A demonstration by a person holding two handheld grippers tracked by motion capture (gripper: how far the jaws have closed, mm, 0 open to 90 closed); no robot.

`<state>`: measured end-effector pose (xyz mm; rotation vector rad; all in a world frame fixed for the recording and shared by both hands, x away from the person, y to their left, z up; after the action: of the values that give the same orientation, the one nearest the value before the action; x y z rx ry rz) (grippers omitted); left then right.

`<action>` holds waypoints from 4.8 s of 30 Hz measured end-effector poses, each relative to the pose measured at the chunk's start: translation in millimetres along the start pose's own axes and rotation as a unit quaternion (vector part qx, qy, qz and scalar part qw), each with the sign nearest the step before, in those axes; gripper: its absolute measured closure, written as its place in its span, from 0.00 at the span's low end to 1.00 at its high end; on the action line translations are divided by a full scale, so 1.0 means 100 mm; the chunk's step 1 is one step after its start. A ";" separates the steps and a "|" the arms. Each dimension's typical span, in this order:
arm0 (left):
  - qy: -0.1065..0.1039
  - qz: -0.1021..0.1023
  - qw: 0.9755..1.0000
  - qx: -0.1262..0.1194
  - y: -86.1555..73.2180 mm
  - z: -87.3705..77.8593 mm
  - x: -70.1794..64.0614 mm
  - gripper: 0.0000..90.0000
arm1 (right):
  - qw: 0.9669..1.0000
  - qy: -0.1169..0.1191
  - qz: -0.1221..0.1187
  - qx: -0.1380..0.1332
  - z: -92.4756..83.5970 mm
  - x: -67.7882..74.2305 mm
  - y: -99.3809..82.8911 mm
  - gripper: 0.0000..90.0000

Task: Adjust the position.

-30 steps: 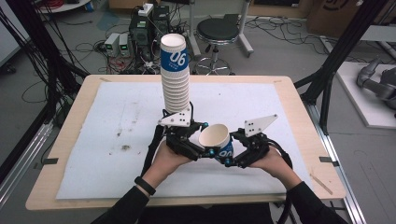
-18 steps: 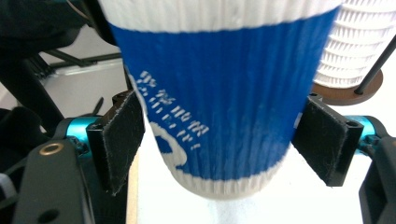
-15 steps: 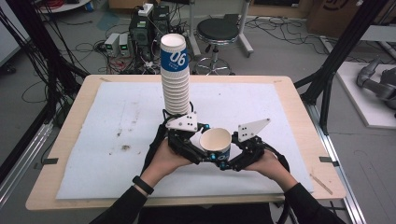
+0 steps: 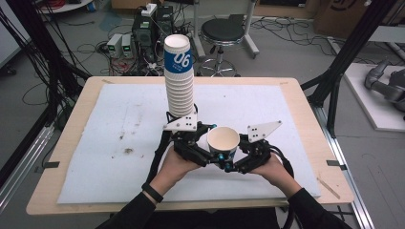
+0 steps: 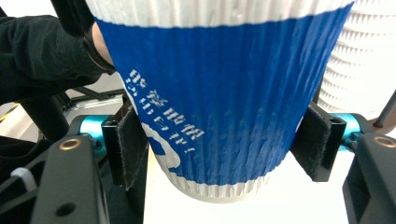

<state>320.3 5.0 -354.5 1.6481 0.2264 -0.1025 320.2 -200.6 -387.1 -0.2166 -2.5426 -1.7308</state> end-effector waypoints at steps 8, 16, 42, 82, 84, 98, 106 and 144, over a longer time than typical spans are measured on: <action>0.001 0.002 1.000 -0.006 -0.01 -0.01 0.00 0.23 | 1.000 0.001 0.006 -0.010 0.01 0.00 -0.01 0.32; 0.001 0.003 1.000 -0.006 -0.02 -0.01 0.01 0.24 | 0.999 -0.009 0.017 -0.026 0.01 0.01 0.01 0.24; 0.001 0.010 1.000 -0.015 -0.02 -0.06 0.01 0.14 | 0.998 -0.004 0.024 -0.065 -0.06 0.00 0.05 0.28; 0.023 0.006 0.999 0.044 -0.39 0.14 0.06 0.14 | 0.995 -0.021 0.021 -0.098 -0.15 0.03 0.11 0.28; 0.022 0.005 0.999 0.046 -0.41 0.16 0.06 0.15 | 0.995 -0.015 0.023 -0.096 -0.13 0.04 0.11 0.28; 0.006 0.004 0.999 0.038 -0.43 0.15 0.05 0.33 | 0.995 -0.017 0.024 -0.091 -0.10 0.04 0.09 0.28; 0.000 0.009 0.999 0.054 -0.46 0.17 0.05 0.33 | 0.995 -0.015 0.024 -0.093 -0.10 0.04 0.11 0.18; -0.009 0.000 1.000 0.021 -0.43 0.15 0.02 0.30 | 0.994 -0.016 0.017 -0.103 -0.08 0.08 0.11 0.23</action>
<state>314.8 -6.9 -398.3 1.6877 0.2124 -0.1232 313.7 -203.6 -372.5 -0.2966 -2.3650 -1.9907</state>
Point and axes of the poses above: each handheld gripper's, and its own axes: z roughly forward along the jaws, y roughly out of its top, x roughly to its left, the point moved 2 cm from there along z, roughly forward along the jaws, and after that the axes turned 2 degrees about -z, right-handed, at the moved point
